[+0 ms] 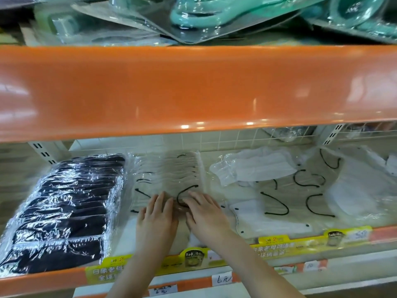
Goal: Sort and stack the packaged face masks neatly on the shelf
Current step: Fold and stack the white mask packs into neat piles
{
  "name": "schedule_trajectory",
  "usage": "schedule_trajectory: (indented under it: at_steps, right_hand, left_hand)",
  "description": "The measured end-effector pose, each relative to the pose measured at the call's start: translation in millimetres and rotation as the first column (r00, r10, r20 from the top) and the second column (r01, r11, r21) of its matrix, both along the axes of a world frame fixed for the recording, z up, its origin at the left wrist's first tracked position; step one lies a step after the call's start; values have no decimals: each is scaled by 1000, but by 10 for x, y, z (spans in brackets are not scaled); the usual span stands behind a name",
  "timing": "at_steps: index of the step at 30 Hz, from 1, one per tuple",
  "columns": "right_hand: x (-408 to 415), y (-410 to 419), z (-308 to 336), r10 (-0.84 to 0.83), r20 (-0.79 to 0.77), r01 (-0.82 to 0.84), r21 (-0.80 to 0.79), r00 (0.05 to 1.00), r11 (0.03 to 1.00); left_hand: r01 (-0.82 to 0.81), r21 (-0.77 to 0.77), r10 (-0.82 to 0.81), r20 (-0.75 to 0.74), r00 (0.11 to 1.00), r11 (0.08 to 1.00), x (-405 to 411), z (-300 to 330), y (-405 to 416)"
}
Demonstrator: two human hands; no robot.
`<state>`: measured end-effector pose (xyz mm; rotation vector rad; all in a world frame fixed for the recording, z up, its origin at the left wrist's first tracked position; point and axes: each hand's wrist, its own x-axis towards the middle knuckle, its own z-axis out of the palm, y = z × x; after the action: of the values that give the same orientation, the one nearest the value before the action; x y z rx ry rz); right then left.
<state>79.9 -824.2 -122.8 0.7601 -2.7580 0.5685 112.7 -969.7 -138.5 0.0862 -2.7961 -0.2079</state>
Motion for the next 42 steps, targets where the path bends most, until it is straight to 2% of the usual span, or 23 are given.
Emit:
schedule_trajectory:
  at_steps: [6, 10, 12, 16, 24, 31, 36, 40, 42]
  right_hand:
    - [-98, 32, 23, 55, 52, -58, 41, 997, 997]
    - [-126, 93, 151, 154, 202, -155, -13, 967, 988]
    - [-131, 184, 205, 158, 237, -148, -59, 959, 987]
    - [-116, 547, 289, 83, 210, -56, -134, 974, 989]
    - [-113, 1577, 296, -178, 169, 189, -52, 969, 981]
    - [-120, 2183, 241, -208, 177, 207, 24, 962, 978]
    - [-87, 2432, 238, -241, 158, 233, 67, 958, 970]
    - [-89, 2567, 268, -249, 273, 195, 210, 929, 958]
    - [-99, 2610, 279, -234, 306, 160, 246, 923, 956]
  left_hand:
    - [-57, 31, 56, 37, 998, 998, -33, 59, 86]
    - [-85, 14, 83, 88, 993, 996, -53, 129, 189]
    - [-88, 29, 85, 85, 993, 996, -79, 188, 293]
    - [-20, 60, 19, 20, 1000, 998, -142, 340, 663]
    - [239, 125, -241, 1, 970, 963, -328, 424, 1577]
    - [357, 93, -365, 96, 926, 929, -427, 394, 2089]
    - [373, 77, -381, 155, 911, 924, -458, 350, 2265]
    - [364, 38, -366, 137, 921, 931, -484, 285, 2316]
    - [387, 31, -386, 191, 903, 921, -487, 314, 2347]
